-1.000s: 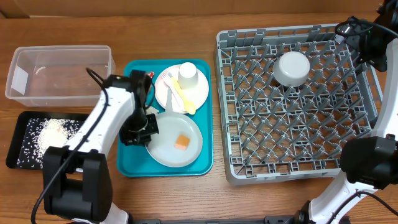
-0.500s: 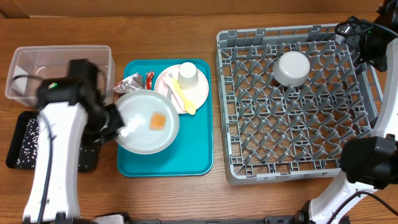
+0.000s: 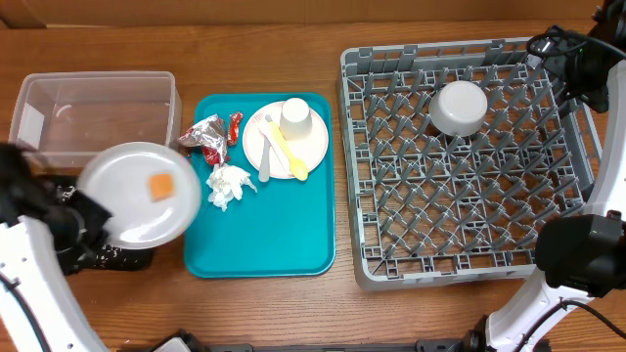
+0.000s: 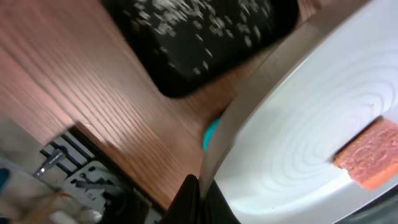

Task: Sort waste into correct bins and load items into the dishwasher rack
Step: 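Tilt the plate over the black tray to drop the orange piece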

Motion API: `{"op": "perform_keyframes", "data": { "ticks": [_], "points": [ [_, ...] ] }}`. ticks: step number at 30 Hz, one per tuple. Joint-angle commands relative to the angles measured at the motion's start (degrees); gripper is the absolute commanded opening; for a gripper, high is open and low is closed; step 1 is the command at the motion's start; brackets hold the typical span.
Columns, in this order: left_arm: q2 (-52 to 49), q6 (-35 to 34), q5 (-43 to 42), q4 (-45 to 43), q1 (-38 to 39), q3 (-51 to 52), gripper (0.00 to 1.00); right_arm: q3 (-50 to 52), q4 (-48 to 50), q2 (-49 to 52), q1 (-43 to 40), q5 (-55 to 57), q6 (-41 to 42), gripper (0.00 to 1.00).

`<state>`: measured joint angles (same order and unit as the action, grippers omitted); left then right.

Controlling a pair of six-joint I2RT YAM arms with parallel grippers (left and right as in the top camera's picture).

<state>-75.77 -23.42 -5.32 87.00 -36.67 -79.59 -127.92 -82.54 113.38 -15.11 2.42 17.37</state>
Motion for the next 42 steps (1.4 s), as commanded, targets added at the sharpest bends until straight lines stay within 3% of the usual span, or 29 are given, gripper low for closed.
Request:
{"op": "perform_keyframes", "data": {
  "ticks": [1, 10, 16, 22, 33, 42],
  "points": [
    [0.87, -0.68, 0.33, -1.36, -5.97, -1.25, 0.04, -0.7, 0.13, -0.37, -0.02, 0.52, 0.26, 1.0],
    [0.87, -7.56, 8.63, -7.78, -16.35, -1.25, 0.04, -0.7, 0.13, -0.37, -0.02, 0.52, 0.26, 1.0],
    [0.87, -12.98, 22.21, -13.22, -16.17, -1.22, 0.04, -0.7, 0.13, -0.37, -0.02, 0.52, 0.26, 1.0],
    [-0.57, -13.49, 30.64, -16.85, -16.2, -1.16, 0.04, -0.7, 0.11, -0.37, -0.02, 0.52, 0.26, 1.0],
    [-10.51, -11.28, 31.82, -16.98, -14.34, -1.14, 0.04, -0.7, 0.13, -0.37, -0.02, 0.52, 0.26, 1.0],
    [-11.72, -11.28, 41.42, -19.56, -8.22, -1.18, 0.04, -0.7, 0.13, -0.37, -0.02, 0.52, 0.26, 1.0]
  ]
}}
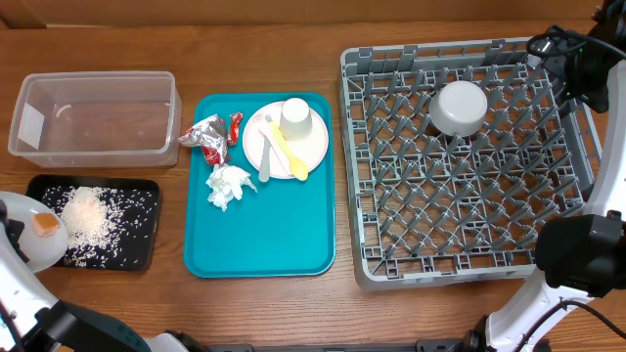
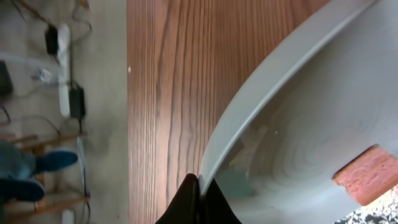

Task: Sort waste into correct bins and load items into the dishwasher rack
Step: 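Tilt the plate over the black tray to drop the orange piece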

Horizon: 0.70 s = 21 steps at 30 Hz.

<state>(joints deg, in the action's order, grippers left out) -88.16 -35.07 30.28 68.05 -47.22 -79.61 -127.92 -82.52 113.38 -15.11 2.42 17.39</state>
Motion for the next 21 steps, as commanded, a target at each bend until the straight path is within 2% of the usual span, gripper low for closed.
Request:
{"op": "perform_keyframes", "data": {
  "ticks": [1, 11, 21],
  "points": [
    [0.68, 0.46, 6.95, -0.92, 3.69, -1.16, 0.04, -0.7, 0.11, -0.37, -0.02, 0.52, 0.24, 1.0],
    [0.66, 0.81, 18.95, 0.63, 15.43, -1.16, 0.04, -0.7, 0.11, -0.37, -0.02, 0.52, 0.24, 1.0],
    [0.68, -1.64, 21.84, 5.49, 16.48, -1.14, 0.04, -0.7, 0.11, -0.37, -0.02, 0.52, 0.24, 1.0]
  ]
}}
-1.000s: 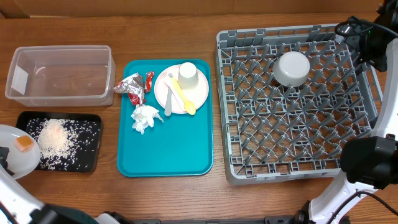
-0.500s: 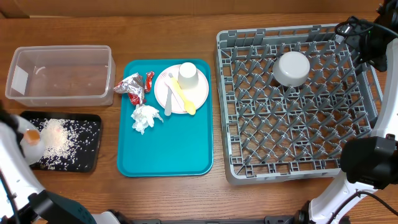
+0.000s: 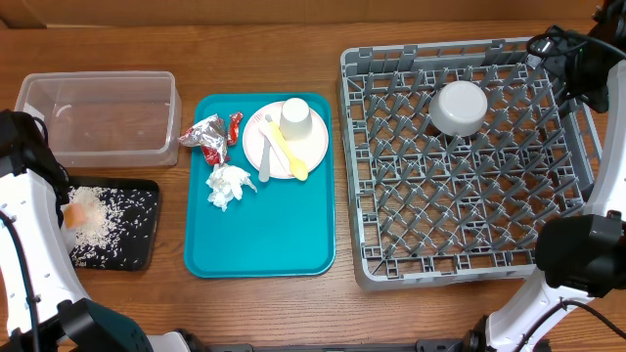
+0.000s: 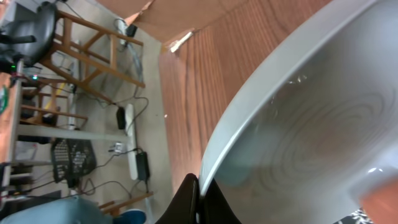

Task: Sort waste into correct bins and load items into the dishwasher rack
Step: 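Tilt the plate over the black tray to drop the orange piece, then carry the plate back and set it on the teal tray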

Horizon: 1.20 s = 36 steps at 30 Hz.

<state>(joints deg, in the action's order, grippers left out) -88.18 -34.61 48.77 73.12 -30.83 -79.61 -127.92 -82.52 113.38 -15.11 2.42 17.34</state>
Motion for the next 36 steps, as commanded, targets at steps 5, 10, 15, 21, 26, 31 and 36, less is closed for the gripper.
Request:
{"op": "perform_keyframes", "data": {
  "ticks": [5, 10, 15, 21, 26, 31, 36],
  "points": [
    [0.7, -2.38, 3.3, 0.57, 0.11, -1.14, 0.04, -0.7, 0.11, -0.37, -0.02, 0.52, 0.28, 1.0],
    [0.81, -3.3, 0.9, 1.07, 0.11, -1.2, 0.04, -0.7, 0.11, -0.37, -0.02, 0.52, 0.28, 1.0],
    [1.97, -3.32, -5.62, 2.14, 0.11, -2.38, 0.04, -0.7, 0.11, -0.37, -0.02, 0.52, 0.28, 1.0],
    [5.95, -2.64, -14.99, 7.8, 0.11, -9.55, 0.04, -0.7, 0.11, -0.37, -0.02, 0.52, 0.28, 1.0],
    [10.69, 4.37, -34.42, 8.81, 0.11, -16.41, 0.04, -0.7, 0.11, -0.37, -0.02, 0.52, 0.28, 1.0],
    [13.57, 11.04, -60.72, 8.76, 0.35, -17.14, 0.04, -0.7, 0.11, -0.37, -0.02, 0.52, 0.28, 1.0],
    [13.57, 16.79, -69.18, 9.88, 6.08, -14.45, 0.04, -0.7, 0.11, -0.37, -0.02, 0.52, 0.28, 1.0]
  ]
}}
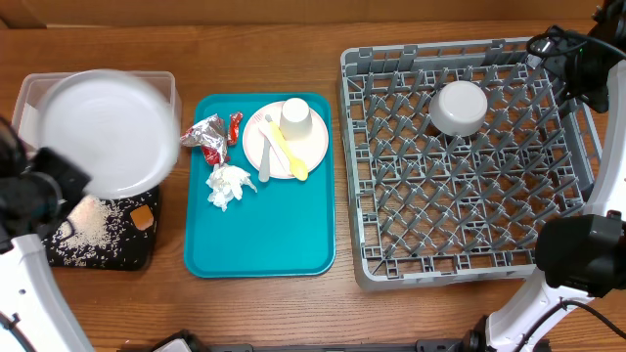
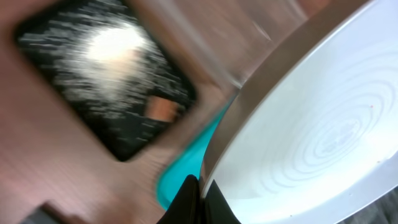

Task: Sort waste into correct bins and load items into the dishwasher rack
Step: 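Carry the plate back and set it on the teal tray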

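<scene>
My left gripper (image 2: pixel 200 198) is shut on the rim of a white plate (image 2: pixel 311 124) whose face is bare. Overhead, the plate (image 1: pixel 108 132) hangs above the clear bin and the black tray's far edge, with the left gripper (image 1: pixel 76 182) at its lower left rim. The black tray (image 1: pixel 98 240) holds scattered rice and an orange food piece (image 1: pixel 144 217) near its right end. The grey dishwasher rack (image 1: pixel 469 264) holds one upturned white bowl (image 1: pixel 460 106). My right arm (image 1: pixel 572 54) sits at the rack's far right corner, its fingers not discernible.
A teal tray (image 1: pixel 264 230) carries a small plate (image 1: pixel 311 147) with a cup (image 1: pixel 295 115) and utensils, a foil wrapper (image 1: pixel 205 132), a red wrapper and a crumpled tissue (image 1: pixel 227 184). The clear bin (image 1: pixel 29 112) stands at the back left, partly under the plate.
The plate was tipped steeply at the black tray's left end with the orange piece at its lower edge. Now it is held flatter and higher, bare, and the piece lies in the tray.
First my left gripper held the plate, orange piece on it, above the black tray beside the teal tray. Then the plate was at the table's left edge, then tipped over the tray's left end. Now the piece is in the tray and the plate is bare.
</scene>
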Motion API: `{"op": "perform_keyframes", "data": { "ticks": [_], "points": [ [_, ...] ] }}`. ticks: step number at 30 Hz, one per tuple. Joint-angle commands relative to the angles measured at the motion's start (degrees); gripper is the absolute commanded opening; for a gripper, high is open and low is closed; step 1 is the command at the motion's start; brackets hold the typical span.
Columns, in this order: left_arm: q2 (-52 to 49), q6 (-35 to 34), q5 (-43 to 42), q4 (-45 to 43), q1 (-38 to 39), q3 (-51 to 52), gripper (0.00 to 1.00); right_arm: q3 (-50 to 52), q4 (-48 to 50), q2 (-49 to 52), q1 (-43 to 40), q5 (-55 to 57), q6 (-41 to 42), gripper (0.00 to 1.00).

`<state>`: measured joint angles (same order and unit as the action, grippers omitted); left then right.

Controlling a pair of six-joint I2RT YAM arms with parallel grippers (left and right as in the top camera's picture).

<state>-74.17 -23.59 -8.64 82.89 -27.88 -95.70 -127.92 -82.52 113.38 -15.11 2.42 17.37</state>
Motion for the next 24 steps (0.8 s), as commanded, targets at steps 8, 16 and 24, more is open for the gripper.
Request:
{"op": "perform_keyframes", "data": {
  "ticks": [8, 16, 24],
  "points": [
    [-0.96, 4.68, -9.27, -5.29, 18.64, 17.49, 0.04, -0.7, 0.11, -0.37, -0.02, 0.52, 0.26, 1.0],
    [-3.48, 0.46, -8.13, -14.8, 27.65, 31.47, 0.04, -0.7, 0.11, -0.37, -0.02, 0.52, 0.26, 1.0],
    [-5.25, -1.75, -7.21, -20.35, 33.48, 40.3, 0.04, -0.7, 0.11, -0.37, -0.02, 0.52, 0.26, 1.0]
  ]
}}
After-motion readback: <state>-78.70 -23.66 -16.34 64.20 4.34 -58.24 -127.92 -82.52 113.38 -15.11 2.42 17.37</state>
